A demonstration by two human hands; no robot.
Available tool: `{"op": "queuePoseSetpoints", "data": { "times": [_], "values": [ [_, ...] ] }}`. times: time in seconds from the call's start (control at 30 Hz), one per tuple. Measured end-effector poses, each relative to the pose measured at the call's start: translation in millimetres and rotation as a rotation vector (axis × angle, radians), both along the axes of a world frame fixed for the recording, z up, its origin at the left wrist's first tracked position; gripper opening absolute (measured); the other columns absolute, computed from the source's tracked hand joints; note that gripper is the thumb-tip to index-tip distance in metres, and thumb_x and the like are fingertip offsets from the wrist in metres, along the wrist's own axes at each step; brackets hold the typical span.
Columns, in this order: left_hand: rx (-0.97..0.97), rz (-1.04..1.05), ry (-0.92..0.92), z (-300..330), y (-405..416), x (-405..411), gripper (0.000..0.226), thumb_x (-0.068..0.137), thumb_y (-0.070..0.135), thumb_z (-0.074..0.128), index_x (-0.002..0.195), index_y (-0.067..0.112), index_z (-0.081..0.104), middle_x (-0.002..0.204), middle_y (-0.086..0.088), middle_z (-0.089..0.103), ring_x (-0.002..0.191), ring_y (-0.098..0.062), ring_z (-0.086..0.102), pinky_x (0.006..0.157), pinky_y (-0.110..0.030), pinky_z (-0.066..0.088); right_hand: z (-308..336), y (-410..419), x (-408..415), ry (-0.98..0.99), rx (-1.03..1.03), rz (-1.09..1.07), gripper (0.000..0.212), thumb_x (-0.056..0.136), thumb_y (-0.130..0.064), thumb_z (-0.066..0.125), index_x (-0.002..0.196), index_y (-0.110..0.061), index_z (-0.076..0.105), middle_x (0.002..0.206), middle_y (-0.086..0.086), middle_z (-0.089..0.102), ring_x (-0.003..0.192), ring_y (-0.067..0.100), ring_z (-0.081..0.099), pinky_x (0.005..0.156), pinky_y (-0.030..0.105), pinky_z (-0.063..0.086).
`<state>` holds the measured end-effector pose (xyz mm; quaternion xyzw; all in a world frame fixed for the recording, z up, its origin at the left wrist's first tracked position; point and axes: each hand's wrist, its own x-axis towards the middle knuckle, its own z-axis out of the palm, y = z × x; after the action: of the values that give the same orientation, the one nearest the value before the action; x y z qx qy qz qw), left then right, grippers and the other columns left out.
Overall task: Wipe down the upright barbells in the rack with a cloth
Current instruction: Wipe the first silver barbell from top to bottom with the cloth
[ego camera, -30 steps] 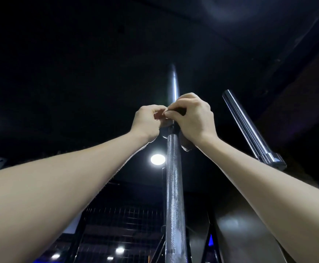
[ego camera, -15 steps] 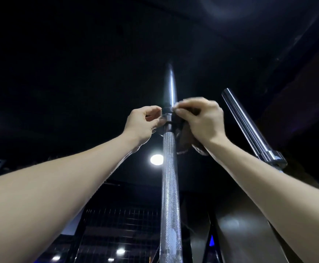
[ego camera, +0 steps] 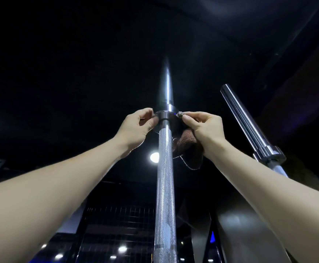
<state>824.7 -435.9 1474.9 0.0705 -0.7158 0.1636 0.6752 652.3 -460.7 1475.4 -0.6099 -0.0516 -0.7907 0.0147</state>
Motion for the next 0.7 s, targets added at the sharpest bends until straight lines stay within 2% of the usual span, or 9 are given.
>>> {"op": "queuePoseSetpoints", "data": {
  "times": [0.07,0.13,0.2,0.27,0.4,0.5,0.6,0.7],
  "values": [
    [-0.145,0.305,-0.051,7,13,2,0.014,0.089,0.026,0.065,0.096,0.015,0.062,0.096,0.004,0.055,0.090,-0.007,0.051,0.089,-0.027,0.042,2,5,0,0.007,-0.028,-0.087,0.015,0.078,-0.012,0.076,0.069,-0.023,0.075,0.082,0.000,0.075,0.089,0.019,0.070,0.092,0.043,0.054],
    [-0.233,0.551,-0.058,15,31,-4,0.039,0.082,0.030,0.072,0.117,0.018,0.060,0.113,0.004,0.049,0.103,-0.006,0.048,0.095,-0.021,0.038,4,16,1,0.012,-0.087,-0.158,0.019,0.078,-0.011,0.075,0.067,-0.026,0.073,0.080,-0.004,0.074,0.086,0.014,0.070,0.091,0.039,0.054],
    [-0.287,0.785,-0.083,19,45,-16,0.038,0.080,0.030,0.073,0.115,0.021,0.061,0.114,0.002,0.051,0.105,-0.014,0.052,0.095,-0.031,0.044,6,31,6,0.024,-0.165,-0.288,0.017,0.078,-0.014,0.076,0.070,-0.028,0.073,0.082,-0.008,0.073,0.085,0.009,0.068,0.089,0.034,0.054],
    [-0.272,0.894,-0.033,19,52,-23,0.029,0.080,0.032,0.071,0.106,0.020,0.063,0.107,0.000,0.058,0.099,-0.022,0.057,0.086,-0.040,0.049,7,46,13,0.020,-0.212,-0.478,0.009,0.078,-0.021,0.076,0.080,-0.030,0.075,0.092,-0.009,0.070,0.089,0.008,0.066,0.086,0.031,0.052],
    [-0.196,0.874,0.074,17,50,-23,0.025,0.081,0.034,0.072,0.096,0.018,0.060,0.096,0.000,0.063,0.091,-0.026,0.060,0.073,-0.031,0.044,4,58,24,0.024,-0.198,-0.703,0.014,0.079,-0.030,0.072,0.092,-0.036,0.074,0.104,-0.014,0.065,0.098,0.008,0.061,0.083,0.028,0.048],
    [-0.135,0.710,0.072,17,38,-18,0.022,0.080,0.029,0.074,0.093,0.021,0.057,0.097,0.000,0.065,0.093,-0.024,0.061,0.081,-0.034,0.048,0,55,30,0.008,-0.230,-0.770,0.015,0.081,-0.028,0.070,0.093,-0.036,0.075,0.105,-0.014,0.064,0.100,0.008,0.059,0.079,0.026,0.044],
    [-0.164,0.523,0.075,19,25,-18,0.023,0.078,0.024,0.077,0.095,0.014,0.064,0.092,-0.001,0.067,0.087,-0.019,0.062,0.082,-0.033,0.050,-1,47,25,-0.043,-0.215,-0.676,0.013,0.080,-0.025,0.072,0.090,-0.032,0.076,0.103,-0.013,0.067,0.096,0.006,0.060,0.081,0.024,0.045],
    [-0.204,0.440,0.055,19,17,-20,0.018,0.078,0.020,0.077,0.085,0.008,0.066,0.082,-0.003,0.063,0.076,-0.016,0.056,0.078,-0.033,0.048,-5,32,13,-0.102,-0.171,-0.409,0.012,0.078,-0.018,0.074,0.080,-0.029,0.077,0.087,-0.011,0.072,0.088,0.006,0.066,0.087,0.030,0.052]
  ]
}}
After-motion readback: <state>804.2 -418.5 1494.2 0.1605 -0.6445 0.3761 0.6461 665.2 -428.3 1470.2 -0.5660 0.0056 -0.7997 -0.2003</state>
